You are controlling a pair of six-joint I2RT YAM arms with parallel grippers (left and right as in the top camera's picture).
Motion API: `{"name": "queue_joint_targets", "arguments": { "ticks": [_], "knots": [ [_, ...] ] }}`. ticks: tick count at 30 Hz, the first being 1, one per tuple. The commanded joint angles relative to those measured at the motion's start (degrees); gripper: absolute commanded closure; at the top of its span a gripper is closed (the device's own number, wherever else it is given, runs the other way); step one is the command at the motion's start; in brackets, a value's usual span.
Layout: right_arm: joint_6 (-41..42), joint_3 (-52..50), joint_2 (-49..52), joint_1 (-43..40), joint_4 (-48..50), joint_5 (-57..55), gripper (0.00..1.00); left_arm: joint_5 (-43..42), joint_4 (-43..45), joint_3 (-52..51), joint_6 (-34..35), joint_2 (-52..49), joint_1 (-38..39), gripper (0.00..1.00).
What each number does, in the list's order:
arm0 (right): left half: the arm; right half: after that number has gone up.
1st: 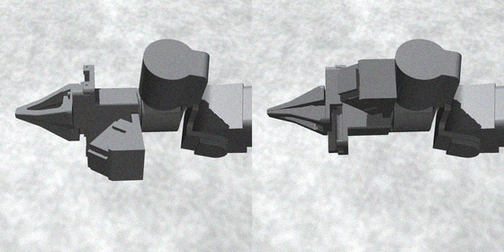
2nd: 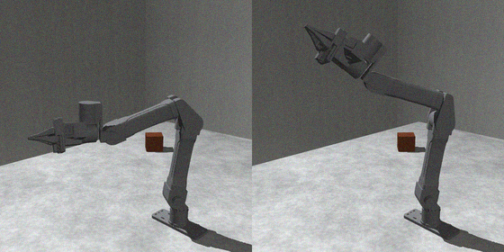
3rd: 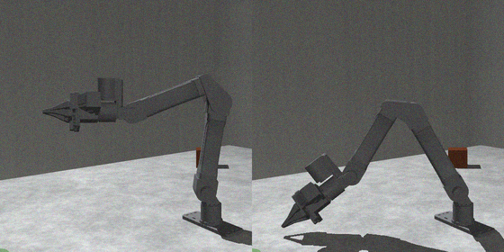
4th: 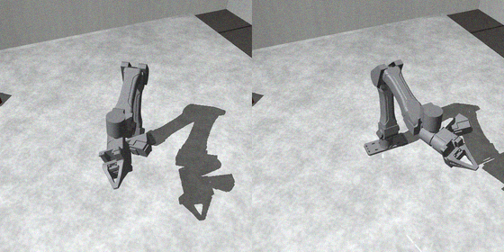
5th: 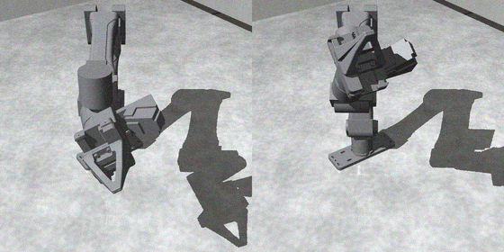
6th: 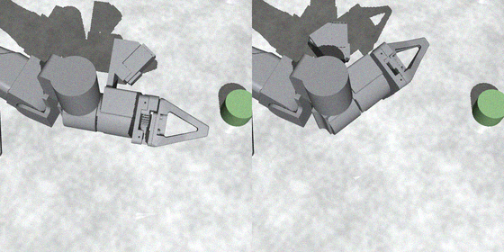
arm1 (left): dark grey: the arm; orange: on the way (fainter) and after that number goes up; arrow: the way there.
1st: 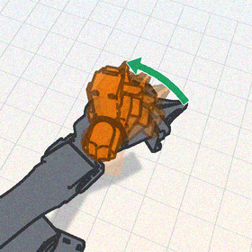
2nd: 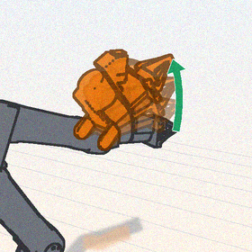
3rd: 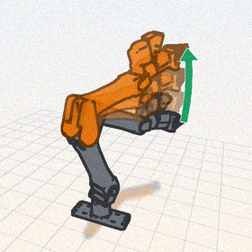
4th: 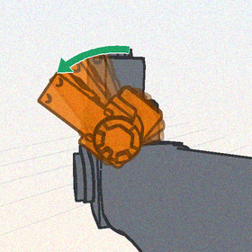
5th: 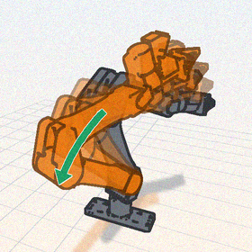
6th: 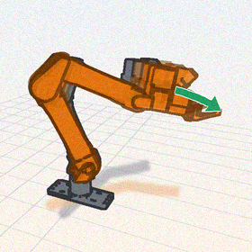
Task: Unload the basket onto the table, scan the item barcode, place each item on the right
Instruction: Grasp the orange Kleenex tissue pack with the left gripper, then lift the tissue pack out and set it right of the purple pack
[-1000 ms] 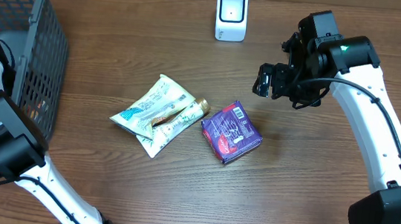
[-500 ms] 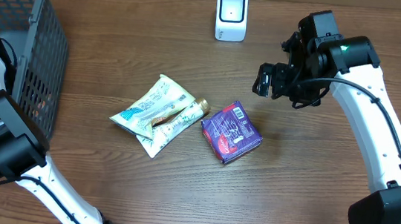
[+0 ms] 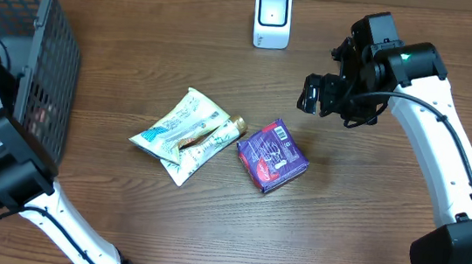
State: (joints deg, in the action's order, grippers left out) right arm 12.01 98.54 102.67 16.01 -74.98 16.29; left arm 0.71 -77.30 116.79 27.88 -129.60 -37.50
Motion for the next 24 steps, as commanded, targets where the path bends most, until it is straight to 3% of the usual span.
{"name": "queue_joint_targets", "arguments": {
  "ticks": [1,6,11,12,15,24],
  "knots": [
    [-0.02,-0.07,-0.33,0.17,0.31,0.28,0.00,0.72,-3.23,10.08,-0.46,0.28,-0.11,0.41],
    [-0.02,-0.07,-0.33,0.17,0.31,0.28,0.00,-0.35,-11.10,24.83,-0.46,0.28,-0.26,0.41],
    [-0.02,-0.07,-0.33,0.17,0.33,0.28,0.00,-6.51,-19.54,36.48,-0.66,0.31,-0.20,0.43],
    [-0.02,-0.07,-0.33,0.17,0.33,0.28,0.00,-10.01,-19.52,37.55,-3.37,0.68,-0.04,0.46],
    [-0.02,-0.07,-0.33,0.17,0.09,0.28,0.00,-16.85,-19.47,37.97,-4.24,2.95,0.44,0.42],
    [-0.02,-0.07,-0.33,0.17,-0.31,0.28,0.00,-22.67,-19.50,37.99,-3.72,9.75,1.57,0.42]
  ]
}}
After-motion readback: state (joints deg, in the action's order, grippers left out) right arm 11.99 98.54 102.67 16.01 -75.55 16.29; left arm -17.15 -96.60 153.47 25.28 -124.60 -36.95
